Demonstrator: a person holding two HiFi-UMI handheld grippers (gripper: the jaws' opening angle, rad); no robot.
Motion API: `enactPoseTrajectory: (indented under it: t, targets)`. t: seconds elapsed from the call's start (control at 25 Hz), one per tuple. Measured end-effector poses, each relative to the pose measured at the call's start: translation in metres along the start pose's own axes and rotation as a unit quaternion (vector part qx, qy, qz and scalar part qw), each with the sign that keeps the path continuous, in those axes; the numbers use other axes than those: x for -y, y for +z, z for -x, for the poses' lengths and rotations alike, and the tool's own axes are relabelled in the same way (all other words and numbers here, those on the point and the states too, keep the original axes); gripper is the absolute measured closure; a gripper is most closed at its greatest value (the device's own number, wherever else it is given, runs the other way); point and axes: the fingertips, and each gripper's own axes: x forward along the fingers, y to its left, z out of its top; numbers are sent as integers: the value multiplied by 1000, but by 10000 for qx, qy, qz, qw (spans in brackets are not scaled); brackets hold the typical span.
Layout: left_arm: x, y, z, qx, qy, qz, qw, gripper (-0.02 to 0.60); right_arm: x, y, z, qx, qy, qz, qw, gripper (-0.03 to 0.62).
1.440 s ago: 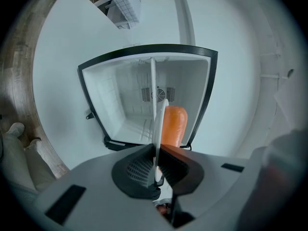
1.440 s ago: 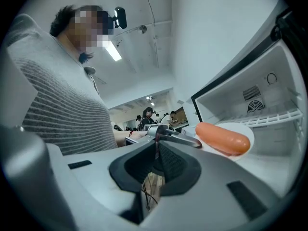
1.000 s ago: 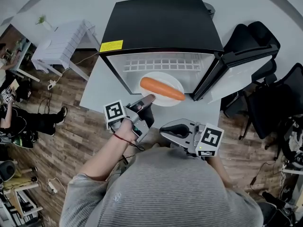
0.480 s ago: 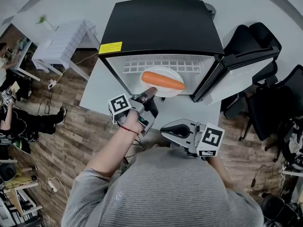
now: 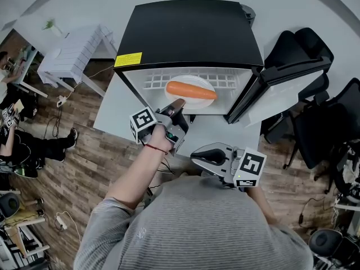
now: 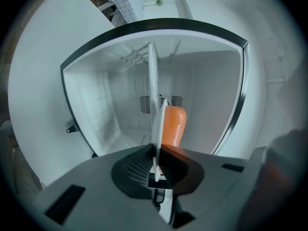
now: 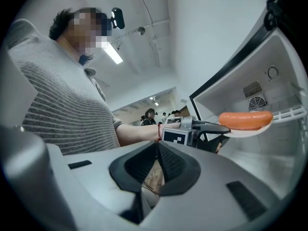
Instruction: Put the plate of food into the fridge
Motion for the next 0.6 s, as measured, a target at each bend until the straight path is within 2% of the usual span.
enactPoseTrajectory:
  t: [0.36, 0.6]
  targets:
    - [1, 1, -8, 78, 47, 21, 10000, 547, 2, 0, 6, 13, -9, -6, 10000, 577]
    - [-2, 4, -15, 264, 101, 178, 9994, 548, 4, 0, 11, 25, -15, -20, 10000, 577]
